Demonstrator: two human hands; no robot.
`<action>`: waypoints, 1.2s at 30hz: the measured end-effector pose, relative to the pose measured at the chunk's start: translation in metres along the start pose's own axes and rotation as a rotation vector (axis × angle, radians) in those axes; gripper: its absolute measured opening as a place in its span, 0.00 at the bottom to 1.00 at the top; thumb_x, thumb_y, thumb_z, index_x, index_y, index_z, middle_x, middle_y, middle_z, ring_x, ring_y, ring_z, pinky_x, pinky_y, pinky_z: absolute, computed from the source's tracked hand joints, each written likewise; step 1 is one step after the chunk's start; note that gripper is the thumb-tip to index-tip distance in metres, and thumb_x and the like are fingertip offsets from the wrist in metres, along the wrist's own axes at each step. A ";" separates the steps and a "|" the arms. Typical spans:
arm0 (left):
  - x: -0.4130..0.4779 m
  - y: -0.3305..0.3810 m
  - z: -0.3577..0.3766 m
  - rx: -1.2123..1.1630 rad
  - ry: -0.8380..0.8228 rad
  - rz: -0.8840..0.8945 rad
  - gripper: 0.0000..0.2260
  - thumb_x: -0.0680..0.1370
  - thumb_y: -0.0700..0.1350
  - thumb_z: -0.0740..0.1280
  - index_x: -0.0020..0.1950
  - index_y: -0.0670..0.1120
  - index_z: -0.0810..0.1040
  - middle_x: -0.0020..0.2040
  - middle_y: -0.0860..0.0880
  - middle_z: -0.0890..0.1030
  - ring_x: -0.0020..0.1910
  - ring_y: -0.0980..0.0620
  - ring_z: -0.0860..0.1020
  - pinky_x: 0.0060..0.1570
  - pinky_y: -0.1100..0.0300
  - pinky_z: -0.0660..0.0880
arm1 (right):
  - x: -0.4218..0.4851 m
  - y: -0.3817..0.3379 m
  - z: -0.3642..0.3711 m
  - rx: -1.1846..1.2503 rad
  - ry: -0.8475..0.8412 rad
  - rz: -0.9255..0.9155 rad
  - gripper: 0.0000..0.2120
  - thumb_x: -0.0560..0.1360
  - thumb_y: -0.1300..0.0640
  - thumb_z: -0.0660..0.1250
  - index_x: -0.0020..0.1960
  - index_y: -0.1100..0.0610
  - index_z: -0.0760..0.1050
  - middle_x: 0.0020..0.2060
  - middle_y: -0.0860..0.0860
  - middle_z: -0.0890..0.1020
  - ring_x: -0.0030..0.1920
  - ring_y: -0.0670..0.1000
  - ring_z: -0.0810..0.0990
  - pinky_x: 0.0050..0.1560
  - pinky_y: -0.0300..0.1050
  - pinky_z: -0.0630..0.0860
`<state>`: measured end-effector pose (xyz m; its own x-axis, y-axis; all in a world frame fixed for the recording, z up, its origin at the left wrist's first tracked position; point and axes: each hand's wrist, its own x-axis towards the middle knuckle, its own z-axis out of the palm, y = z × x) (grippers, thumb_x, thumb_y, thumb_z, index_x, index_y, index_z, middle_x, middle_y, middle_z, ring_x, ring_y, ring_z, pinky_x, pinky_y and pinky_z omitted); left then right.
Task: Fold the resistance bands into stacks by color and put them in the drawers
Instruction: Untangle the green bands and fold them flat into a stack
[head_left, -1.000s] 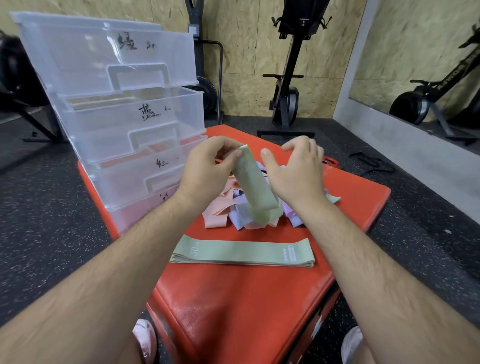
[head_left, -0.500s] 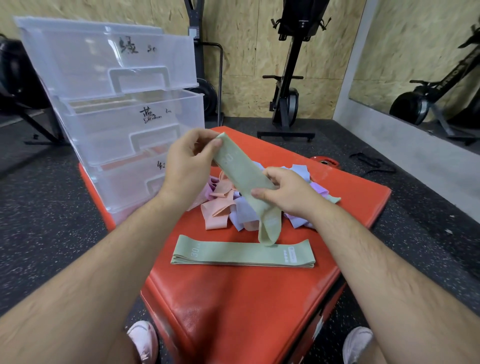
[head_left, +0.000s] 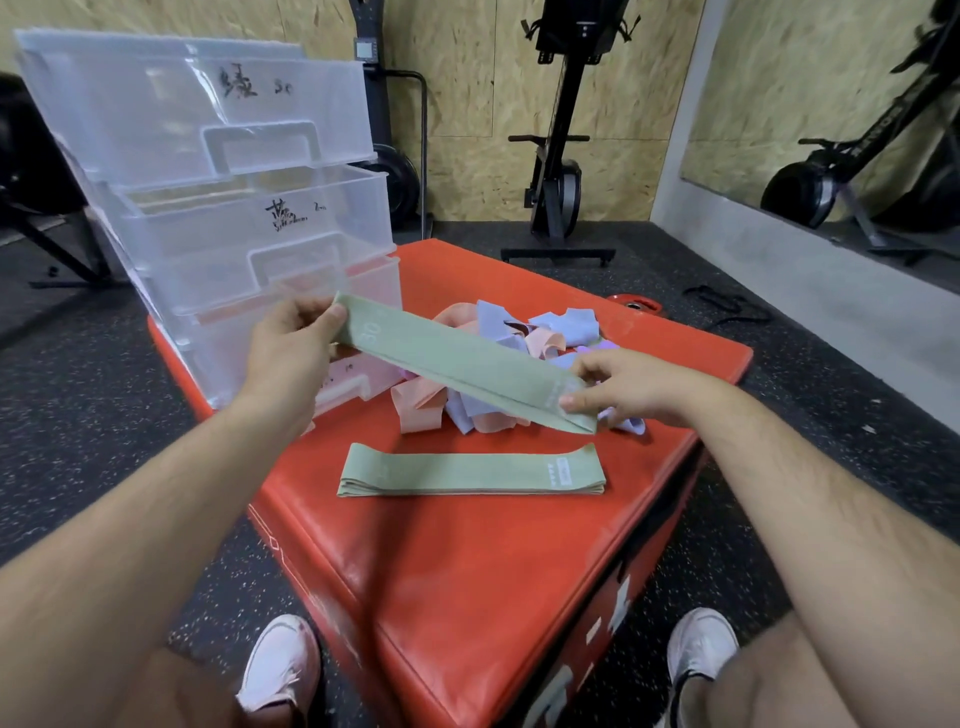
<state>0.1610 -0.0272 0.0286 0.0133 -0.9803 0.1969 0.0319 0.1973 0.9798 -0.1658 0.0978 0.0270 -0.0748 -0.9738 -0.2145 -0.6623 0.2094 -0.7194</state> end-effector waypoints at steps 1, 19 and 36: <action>0.000 -0.006 -0.003 0.006 -0.009 -0.021 0.03 0.77 0.45 0.70 0.47 0.47 0.79 0.50 0.40 0.84 0.49 0.39 0.82 0.58 0.35 0.76 | -0.003 0.001 0.001 0.129 -0.020 0.014 0.07 0.76 0.62 0.72 0.46 0.59 0.74 0.41 0.53 0.78 0.32 0.44 0.81 0.31 0.39 0.77; -0.036 -0.071 -0.028 0.967 -0.389 0.087 0.09 0.75 0.36 0.67 0.53 0.45 0.79 0.39 0.54 0.75 0.39 0.51 0.74 0.38 0.61 0.67 | -0.001 0.033 0.029 -0.301 0.054 0.033 0.10 0.69 0.61 0.77 0.47 0.50 0.80 0.33 0.47 0.77 0.33 0.46 0.76 0.39 0.41 0.73; -0.055 -0.083 0.024 1.162 -0.908 0.398 0.31 0.69 0.70 0.62 0.70 0.59 0.71 0.62 0.57 0.75 0.64 0.54 0.73 0.63 0.47 0.69 | 0.005 0.016 0.084 -0.637 -0.048 -0.223 0.27 0.70 0.44 0.74 0.67 0.44 0.71 0.63 0.47 0.75 0.63 0.50 0.74 0.65 0.51 0.72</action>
<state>0.1335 0.0099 -0.0623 -0.7807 -0.6245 -0.0244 -0.6084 0.7505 0.2582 -0.1142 0.1038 -0.0416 0.1379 -0.9796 -0.1459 -0.9694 -0.1033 -0.2228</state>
